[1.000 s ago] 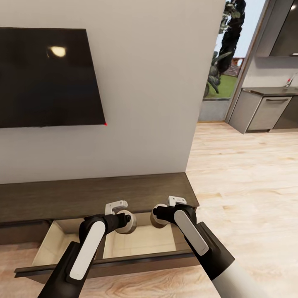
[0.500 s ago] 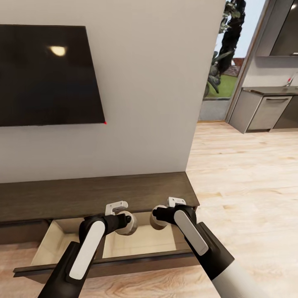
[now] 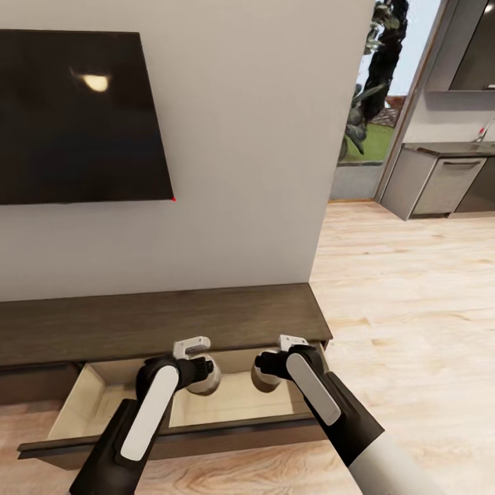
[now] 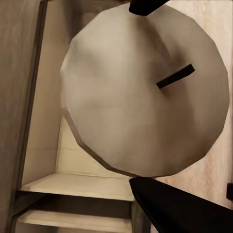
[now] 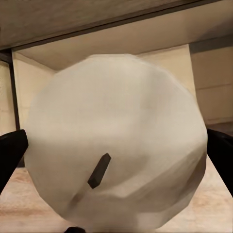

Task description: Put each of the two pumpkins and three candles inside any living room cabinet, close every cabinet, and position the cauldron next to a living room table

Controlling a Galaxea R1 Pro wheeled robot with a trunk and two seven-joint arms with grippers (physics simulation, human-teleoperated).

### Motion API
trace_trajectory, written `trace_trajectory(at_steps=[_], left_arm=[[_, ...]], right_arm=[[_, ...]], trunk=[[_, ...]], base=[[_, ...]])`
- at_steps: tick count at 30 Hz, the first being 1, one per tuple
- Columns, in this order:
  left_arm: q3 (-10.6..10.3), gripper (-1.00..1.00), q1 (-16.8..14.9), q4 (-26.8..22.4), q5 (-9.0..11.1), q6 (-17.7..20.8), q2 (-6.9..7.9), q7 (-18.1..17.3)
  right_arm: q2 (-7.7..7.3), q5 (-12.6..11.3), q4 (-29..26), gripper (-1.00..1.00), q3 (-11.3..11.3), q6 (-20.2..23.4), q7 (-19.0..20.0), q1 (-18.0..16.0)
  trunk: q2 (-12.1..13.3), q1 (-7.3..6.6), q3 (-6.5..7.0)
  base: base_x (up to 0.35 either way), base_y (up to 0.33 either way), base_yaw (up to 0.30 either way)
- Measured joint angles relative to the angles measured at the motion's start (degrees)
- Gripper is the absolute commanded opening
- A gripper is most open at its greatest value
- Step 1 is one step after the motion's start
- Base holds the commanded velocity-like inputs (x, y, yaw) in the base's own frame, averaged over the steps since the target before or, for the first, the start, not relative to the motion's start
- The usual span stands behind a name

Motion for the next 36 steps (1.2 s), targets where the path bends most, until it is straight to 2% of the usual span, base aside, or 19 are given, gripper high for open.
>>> trace_trajectory(at_steps=[3, 6, 11, 15, 19, 26, 36], left_arm=[[-0.09, -1.00, -0.39, 1.40, -0.34, -0.09, -0.48, 0.28], [-0.16, -1.00, -0.49, 1.74, -0.51, -0.19, -0.73, 0.35], [-0.31, -1.00, -0.51, 1.83, -0.61, -0.48, -1.23, 0.36], [-1.04, -1.00, -0.51, 1.90, -0.58, -0.80, -1.42, 0.30], [-1.47, -1.00, -0.51, 1.97, -0.64, -0.91, -1.54, 0.27], [-1.54, -1.00, -0.51, 1.96, -0.74, -0.94, -1.53, -0.05], [-1.58, -1.00, -0.51, 2.01, -0.91, -2.94, -1.33, -0.18]], right_arm=[[0.19, 0.63, -0.01, -1.00, 0.16, -0.25, 0.05, 0.00], [0.27, 1.64, 0.05, -1.00, 1.25, -0.54, 0.11, 0.00], [0.32, 2.48, 0.49, -1.00, 2.17, -3.37, 0.29, 0.00], [0.98, 3.47, 1.97, -1.00, 3.77, -4.21, 2.71, 0.01], [1.62, 5.47, 3.15, -1.00, 4.05, -6.10, 4.80, 0.00], [1.71, 5.83, 3.40, -1.00, 4.21, -7.44, 5.21, 0.00], [1.70, 5.93, 3.17, -1.00, 4.35, -7.30, 5.22, 0.00]], trunk=[[-1.20, 0.66, -0.54], [-2.41, 1.32, -1.08], [-4.41, 2.42, -1.97], [-6.02, 3.30, -2.69], [-7.62, 4.17, -3.41], [-10.43, 5.71, -4.67], [-14.44, 7.91, -6.46]], base=[[0.000, 0.000, 0.000], [0.000, 0.000, 0.000], [0.000, 0.000, 0.000], [0.000, 0.000, 0.000], [0.000, 0.000, 0.000], [0.000, 0.000, 0.000], [0.000, 0.000, 0.000]])
